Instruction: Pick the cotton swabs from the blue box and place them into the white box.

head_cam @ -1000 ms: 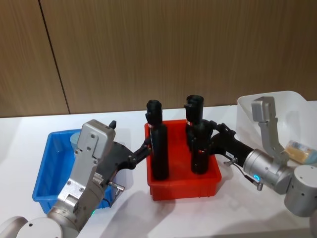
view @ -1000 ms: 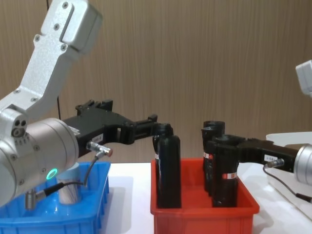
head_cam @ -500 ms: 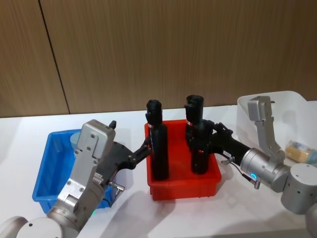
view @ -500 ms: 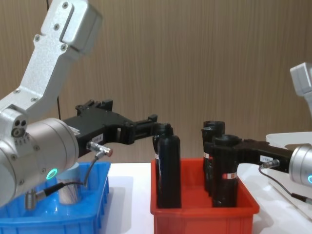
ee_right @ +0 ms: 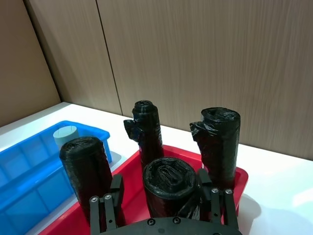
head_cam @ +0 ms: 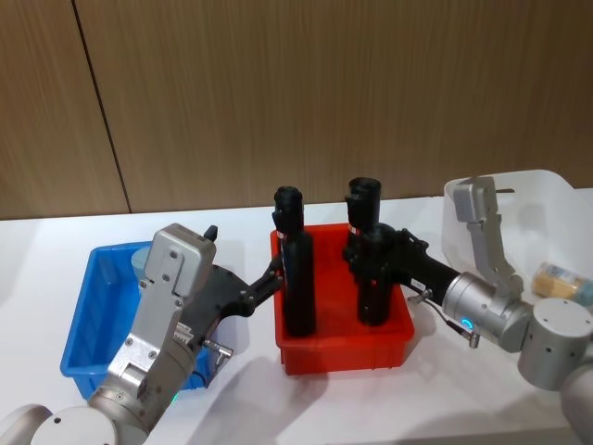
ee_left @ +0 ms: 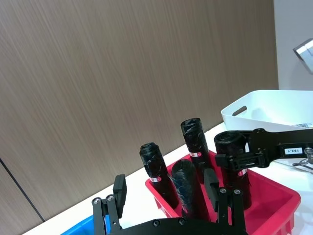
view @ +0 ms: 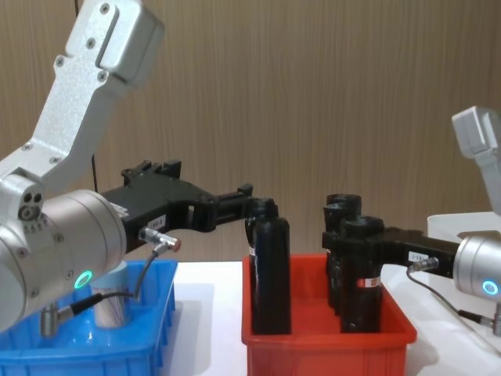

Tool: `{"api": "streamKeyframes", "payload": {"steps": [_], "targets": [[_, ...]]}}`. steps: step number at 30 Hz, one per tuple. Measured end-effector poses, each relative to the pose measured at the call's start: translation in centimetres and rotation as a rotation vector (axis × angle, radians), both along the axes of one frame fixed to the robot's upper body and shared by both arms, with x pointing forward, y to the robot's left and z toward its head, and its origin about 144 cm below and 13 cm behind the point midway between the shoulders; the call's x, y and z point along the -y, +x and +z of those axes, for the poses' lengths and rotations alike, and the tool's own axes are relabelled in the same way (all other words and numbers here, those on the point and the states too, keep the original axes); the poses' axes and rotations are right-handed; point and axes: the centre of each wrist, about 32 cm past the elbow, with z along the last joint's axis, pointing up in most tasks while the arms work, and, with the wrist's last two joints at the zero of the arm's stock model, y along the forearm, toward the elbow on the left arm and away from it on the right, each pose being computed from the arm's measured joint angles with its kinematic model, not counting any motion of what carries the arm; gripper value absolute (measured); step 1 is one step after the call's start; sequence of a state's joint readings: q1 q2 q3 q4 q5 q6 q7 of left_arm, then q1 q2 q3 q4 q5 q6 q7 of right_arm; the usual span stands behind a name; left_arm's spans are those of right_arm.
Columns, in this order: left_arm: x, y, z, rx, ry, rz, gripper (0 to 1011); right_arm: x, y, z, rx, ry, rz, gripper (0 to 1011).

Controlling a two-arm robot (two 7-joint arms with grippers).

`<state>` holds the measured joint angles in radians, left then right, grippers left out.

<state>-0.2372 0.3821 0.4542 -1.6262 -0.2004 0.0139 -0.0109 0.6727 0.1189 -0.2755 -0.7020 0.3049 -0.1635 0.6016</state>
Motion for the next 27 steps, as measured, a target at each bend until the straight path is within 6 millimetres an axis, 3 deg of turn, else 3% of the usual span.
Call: {"api": "streamKeyframes", "payload": {"steps": [11, 13, 14, 17, 27], "targets": [[0.0, 0.0, 0.0, 0.0, 0.0, 0.0, 1004, -0.2, 0.8, 0.0, -0.004, 0.0, 0.006, 671], [0.0, 0.0, 0.0, 0.0, 0.0, 0.0, 1004, -0.2, 0.8, 0.1, -0.003, 0.0, 0.006, 654], [0.0, 0.0, 0.0, 0.0, 0.0, 0.0, 1004, -0.3, 0.9, 0.1, -0.002, 0.001, 0.006, 574], [0.0, 0.0, 0.0, 0.0, 0.0, 0.0, 1004, -0.3, 0.9, 0.3, 0.002, 0.004, 0.007, 487], [0.0, 0.0, 0.0, 0.0, 0.0, 0.0, 1004, -0.3, 0.3, 1.3, 0.032, 0.018, 0.012, 418]]}}
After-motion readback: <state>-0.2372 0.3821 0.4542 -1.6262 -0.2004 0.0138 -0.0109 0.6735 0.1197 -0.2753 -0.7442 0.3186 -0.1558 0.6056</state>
